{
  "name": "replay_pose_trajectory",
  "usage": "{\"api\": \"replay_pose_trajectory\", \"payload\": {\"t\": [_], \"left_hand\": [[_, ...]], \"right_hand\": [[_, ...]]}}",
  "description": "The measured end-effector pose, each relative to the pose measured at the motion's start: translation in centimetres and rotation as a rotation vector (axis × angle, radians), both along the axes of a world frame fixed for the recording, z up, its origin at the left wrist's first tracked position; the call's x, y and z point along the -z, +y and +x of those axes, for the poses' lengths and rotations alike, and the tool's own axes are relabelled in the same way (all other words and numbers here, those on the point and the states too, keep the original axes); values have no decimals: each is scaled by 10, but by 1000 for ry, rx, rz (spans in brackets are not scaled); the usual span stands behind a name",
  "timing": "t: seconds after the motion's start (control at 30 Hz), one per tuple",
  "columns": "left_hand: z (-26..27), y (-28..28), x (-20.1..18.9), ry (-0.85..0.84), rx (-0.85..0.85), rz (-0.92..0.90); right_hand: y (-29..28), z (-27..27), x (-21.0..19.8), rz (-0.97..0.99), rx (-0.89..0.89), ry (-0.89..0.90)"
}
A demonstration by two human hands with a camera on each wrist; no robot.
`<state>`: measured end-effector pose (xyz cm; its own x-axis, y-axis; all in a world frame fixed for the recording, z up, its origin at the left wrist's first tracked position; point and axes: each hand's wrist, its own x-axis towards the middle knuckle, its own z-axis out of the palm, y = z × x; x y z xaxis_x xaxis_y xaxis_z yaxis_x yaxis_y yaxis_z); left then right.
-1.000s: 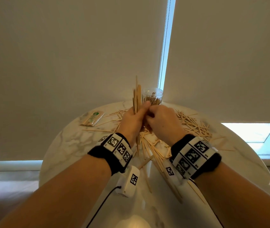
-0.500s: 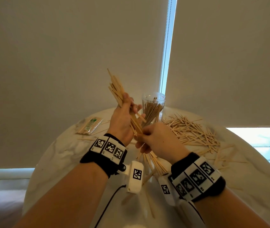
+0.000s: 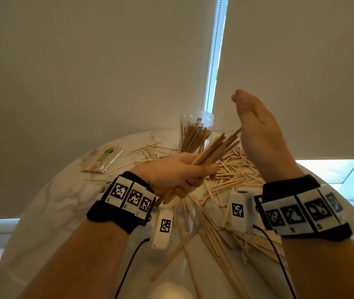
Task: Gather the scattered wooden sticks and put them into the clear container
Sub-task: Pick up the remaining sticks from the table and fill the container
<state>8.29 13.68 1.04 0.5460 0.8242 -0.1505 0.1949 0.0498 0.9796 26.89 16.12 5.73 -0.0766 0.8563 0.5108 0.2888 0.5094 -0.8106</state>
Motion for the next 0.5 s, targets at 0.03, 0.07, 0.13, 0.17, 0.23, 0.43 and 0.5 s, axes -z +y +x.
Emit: {"api": "replay_pose_trajectory", "payload": {"t": [0.03,0.07,0.13,0.17,0.23,0.43,0.5], "left_hand": [[4,0,-1,58,18,17],[9,0,-2,91,21,34],[14,1,-3,136,-15,76],[15,1,-3,164,-40,109],[18,0,-3,211,-64,183],[24,-3,-5,207,-112,307],[24,-3,-6,220,-133,342]], "right_hand": [[-1,-2,1,-8,-7,-89],[-2,-5,3,-47,-51,-199],[-4,-12,10,-102,-121,-487],[-3,-14,13,-76,-108,-605],[-1,-14,16,31,-29,-729],[4,-19,24,262,239,-880],[6,-18,24,275,236,-850]]}}
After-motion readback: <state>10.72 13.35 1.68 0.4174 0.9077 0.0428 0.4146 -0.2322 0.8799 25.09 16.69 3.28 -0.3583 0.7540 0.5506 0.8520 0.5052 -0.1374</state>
